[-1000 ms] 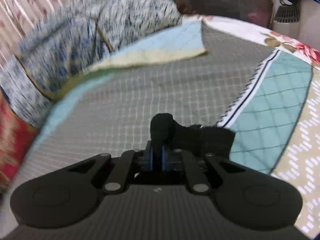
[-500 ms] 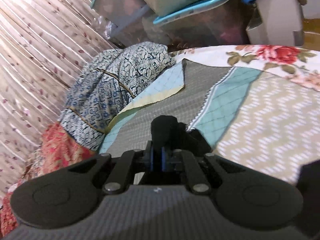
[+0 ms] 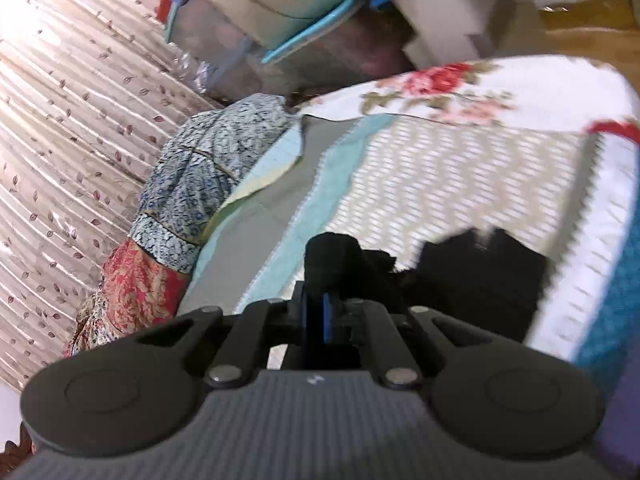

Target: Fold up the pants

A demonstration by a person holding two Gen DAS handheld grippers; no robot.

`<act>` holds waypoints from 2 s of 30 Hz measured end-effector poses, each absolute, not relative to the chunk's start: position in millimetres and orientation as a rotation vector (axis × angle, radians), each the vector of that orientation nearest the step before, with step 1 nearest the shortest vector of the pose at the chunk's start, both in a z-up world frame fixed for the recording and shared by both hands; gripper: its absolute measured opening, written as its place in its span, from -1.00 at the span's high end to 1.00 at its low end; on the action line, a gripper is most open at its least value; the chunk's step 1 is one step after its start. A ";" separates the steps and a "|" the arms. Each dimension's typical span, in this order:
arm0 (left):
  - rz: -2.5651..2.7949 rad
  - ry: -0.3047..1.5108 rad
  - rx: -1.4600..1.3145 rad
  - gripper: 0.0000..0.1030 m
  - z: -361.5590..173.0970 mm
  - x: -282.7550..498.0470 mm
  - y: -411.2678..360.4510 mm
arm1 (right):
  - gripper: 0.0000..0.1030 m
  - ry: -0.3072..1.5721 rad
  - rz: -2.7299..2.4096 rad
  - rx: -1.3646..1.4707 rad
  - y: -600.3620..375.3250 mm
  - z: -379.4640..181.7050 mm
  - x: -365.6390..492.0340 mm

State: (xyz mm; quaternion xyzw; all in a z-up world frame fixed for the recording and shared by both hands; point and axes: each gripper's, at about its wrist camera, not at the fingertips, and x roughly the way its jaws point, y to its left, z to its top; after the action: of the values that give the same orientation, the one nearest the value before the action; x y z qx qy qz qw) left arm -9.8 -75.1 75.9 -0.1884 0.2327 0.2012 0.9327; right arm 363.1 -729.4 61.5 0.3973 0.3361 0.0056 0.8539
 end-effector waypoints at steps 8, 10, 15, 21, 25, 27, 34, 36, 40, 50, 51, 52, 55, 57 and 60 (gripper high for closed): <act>0.410 0.525 -0.412 0.85 56.9 -42.9 -89.2 | 0.81 0.725 -0.007 0.884 -756.0 31.7 330.7; 0.411 0.542 -0.405 0.85 52.1 -45.5 -92.3 | 0.81 0.726 -0.020 0.882 -759.6 24.5 326.1; 0.420 0.607 -0.423 0.77 39.9 -49.0 -92.8 | 0.75 0.736 -0.033 0.936 -780.8 -3.7 311.7; 0.444 0.584 -0.431 0.44 48.7 -69.6 -81.7 | 0.19 0.717 -0.042 0.968 -800.4 -19.8 290.1; 0.532 0.521 -0.512 0.48 62.4 -82.3 -62.1 | 0.18 0.662 -0.117 0.897 -814.7 -11.1 275.9; 0.532 0.497 -0.546 0.49 69.4 -80.0 -53.4 | 0.18 0.614 -0.131 0.832 -816.5 1.9 273.8; 0.381 0.522 -0.431 0.46 76.2 -17.6 -89.9 | -0.24 0.661 0.077 0.418 -761.5 42.6 332.9; 0.329 0.550 -0.370 0.46 71.8 2.2 -113.9 | -0.25 0.718 0.085 0.298 -746.7 34.1 353.3; 0.274 0.635 -0.305 0.46 50.0 31.8 -145.0 | 0.71 0.857 0.125 0.213 -729.5 6.6 379.9; 0.326 0.724 -0.236 0.46 17.8 71.7 -161.5 | 0.84 0.559 0.023 0.220 -738.0 32.3 381.8; 0.334 0.732 -0.231 0.46 14.3 75.1 -163.5 | 0.83 0.599 0.001 0.200 -736.8 22.0 389.1; 0.341 0.743 -0.227 0.45 10.5 78.9 -164.4 | 0.82 0.667 -0.019 0.187 -737.0 7.8 397.3; 0.352 0.785 -0.214 0.40 -0.5 85.7 -167.7 | 0.63 0.721 -0.051 0.198 -742.9 -18.1 398.5; 0.342 0.788 -0.207 0.35 -0.7 83.6 -170.3 | 0.21 0.706 -0.073 0.254 -750.2 -12.0 391.6; 0.320 0.772 -0.218 0.33 5.9 77.3 -168.1 | -0.03 0.595 -0.115 0.324 -762.9 11.0 369.7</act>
State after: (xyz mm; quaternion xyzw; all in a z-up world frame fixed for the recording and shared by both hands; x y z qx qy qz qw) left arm 77.3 -168.1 5.9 -0.1057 0.3740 0.1552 0.9082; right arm 369.7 -762.9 11.0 0.1586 0.2916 -0.0566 0.9416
